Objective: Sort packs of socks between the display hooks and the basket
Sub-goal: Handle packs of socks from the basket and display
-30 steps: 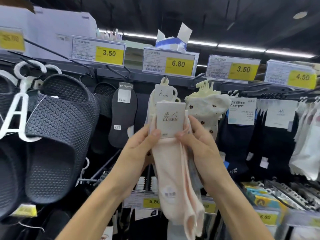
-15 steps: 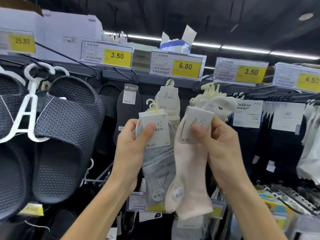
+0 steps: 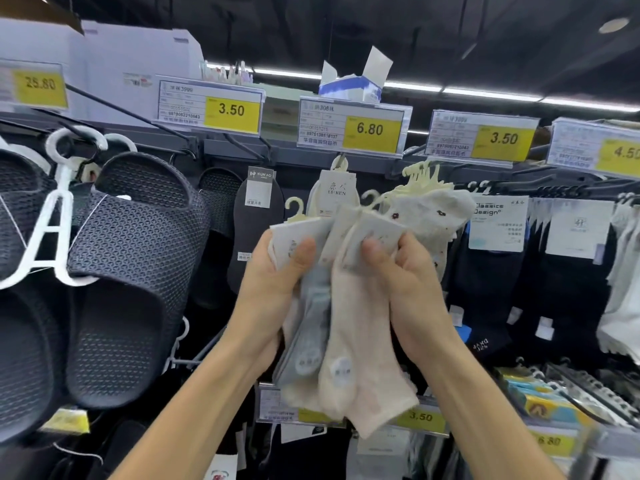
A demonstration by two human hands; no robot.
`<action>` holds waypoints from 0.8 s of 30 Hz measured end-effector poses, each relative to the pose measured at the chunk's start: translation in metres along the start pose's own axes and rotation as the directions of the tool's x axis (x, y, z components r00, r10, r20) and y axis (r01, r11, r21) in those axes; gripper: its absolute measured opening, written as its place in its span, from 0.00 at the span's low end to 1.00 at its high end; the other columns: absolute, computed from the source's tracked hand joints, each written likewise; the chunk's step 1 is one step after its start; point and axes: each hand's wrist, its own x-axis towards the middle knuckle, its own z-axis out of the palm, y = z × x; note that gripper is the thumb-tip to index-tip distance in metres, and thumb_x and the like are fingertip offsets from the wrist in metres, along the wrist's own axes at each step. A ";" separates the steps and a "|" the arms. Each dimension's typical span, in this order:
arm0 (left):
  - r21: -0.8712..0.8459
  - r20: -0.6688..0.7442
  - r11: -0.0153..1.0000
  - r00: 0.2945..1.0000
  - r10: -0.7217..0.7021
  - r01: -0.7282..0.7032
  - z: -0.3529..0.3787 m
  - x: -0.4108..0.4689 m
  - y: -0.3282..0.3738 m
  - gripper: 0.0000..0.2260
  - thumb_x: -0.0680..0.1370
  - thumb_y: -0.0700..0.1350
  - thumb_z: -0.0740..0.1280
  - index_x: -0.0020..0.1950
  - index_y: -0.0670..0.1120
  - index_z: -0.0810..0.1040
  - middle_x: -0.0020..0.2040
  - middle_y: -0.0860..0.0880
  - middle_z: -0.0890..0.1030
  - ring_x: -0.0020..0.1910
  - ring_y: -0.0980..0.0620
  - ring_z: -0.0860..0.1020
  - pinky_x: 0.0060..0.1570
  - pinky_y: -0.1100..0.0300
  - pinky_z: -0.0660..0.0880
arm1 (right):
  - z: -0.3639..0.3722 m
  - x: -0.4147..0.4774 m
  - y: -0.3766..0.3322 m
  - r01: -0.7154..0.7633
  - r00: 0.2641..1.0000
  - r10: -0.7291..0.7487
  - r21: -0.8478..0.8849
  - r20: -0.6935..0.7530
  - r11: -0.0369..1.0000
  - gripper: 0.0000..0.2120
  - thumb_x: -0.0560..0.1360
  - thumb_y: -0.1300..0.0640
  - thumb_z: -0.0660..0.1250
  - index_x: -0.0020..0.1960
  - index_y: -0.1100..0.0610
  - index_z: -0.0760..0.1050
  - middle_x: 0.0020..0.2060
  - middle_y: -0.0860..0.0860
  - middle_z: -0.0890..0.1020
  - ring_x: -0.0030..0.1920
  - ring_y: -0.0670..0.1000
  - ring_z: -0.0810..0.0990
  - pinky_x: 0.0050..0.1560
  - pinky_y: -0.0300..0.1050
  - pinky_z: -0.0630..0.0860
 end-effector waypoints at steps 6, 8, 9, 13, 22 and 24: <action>0.149 -0.172 0.988 0.985 -0.024 0.050 -0.024 0.009 0.000 0.11 0.79 0.41 0.68 0.60 0.48 0.79 0.49 0.50 0.86 0.46 0.52 0.84 0.41 0.60 0.80 | 0.006 0.059 0.001 0.018 0.974 -0.076 -0.263 -0.214 0.965 0.16 0.80 0.61 0.65 0.66 0.51 0.69 0.55 0.50 0.81 0.54 0.49 0.82 0.55 0.45 0.78; 0.157 -0.172 0.986 0.985 -0.026 0.054 -0.027 0.008 0.000 0.11 0.79 0.39 0.67 0.60 0.49 0.80 0.49 0.50 0.86 0.46 0.54 0.84 0.39 0.63 0.80 | 0.010 0.080 0.004 0.009 0.976 -0.088 -0.370 -0.197 0.929 0.18 0.81 0.58 0.64 0.69 0.46 0.66 0.51 0.42 0.79 0.49 0.36 0.80 0.48 0.33 0.77; 0.164 -0.171 0.985 0.985 -0.020 0.049 -0.028 0.006 0.000 0.11 0.78 0.38 0.67 0.58 0.49 0.80 0.48 0.51 0.86 0.45 0.54 0.84 0.38 0.63 0.80 | 0.011 0.089 0.005 0.012 0.976 -0.100 -0.413 -0.194 0.911 0.19 0.81 0.57 0.63 0.70 0.45 0.65 0.48 0.38 0.77 0.45 0.33 0.78 0.44 0.28 0.75; 0.195 -0.146 0.980 0.989 -0.008 0.037 -0.035 -0.001 0.000 0.09 0.78 0.39 0.68 0.56 0.50 0.80 0.44 0.52 0.85 0.42 0.55 0.84 0.37 0.63 0.79 | 0.018 0.113 0.010 -0.004 0.984 -0.084 -0.490 -0.158 0.872 0.25 0.80 0.59 0.63 0.75 0.49 0.62 0.52 0.40 0.77 0.51 0.42 0.79 0.57 0.43 0.77; 0.272 -0.078 0.962 0.997 0.008 0.014 -0.033 -0.004 -0.001 0.08 0.79 0.41 0.69 0.53 0.53 0.82 0.46 0.50 0.85 0.44 0.53 0.84 0.39 0.62 0.80 | 0.018 0.100 0.014 -0.061 0.997 0.020 -0.642 -0.070 0.764 0.35 0.81 0.62 0.61 0.82 0.53 0.47 0.73 0.50 0.69 0.70 0.51 0.70 0.72 0.49 0.67; 0.273 -0.054 0.962 0.998 0.023 -0.007 -0.032 -0.004 -0.001 0.09 0.79 0.41 0.69 0.53 0.54 0.82 0.47 0.50 0.85 0.44 0.53 0.84 0.39 0.62 0.79 | 0.021 0.070 0.009 0.039 0.988 -0.137 -0.729 -0.075 0.684 0.34 0.81 0.60 0.63 0.81 0.55 0.49 0.78 0.50 0.59 0.76 0.49 0.60 0.75 0.40 0.57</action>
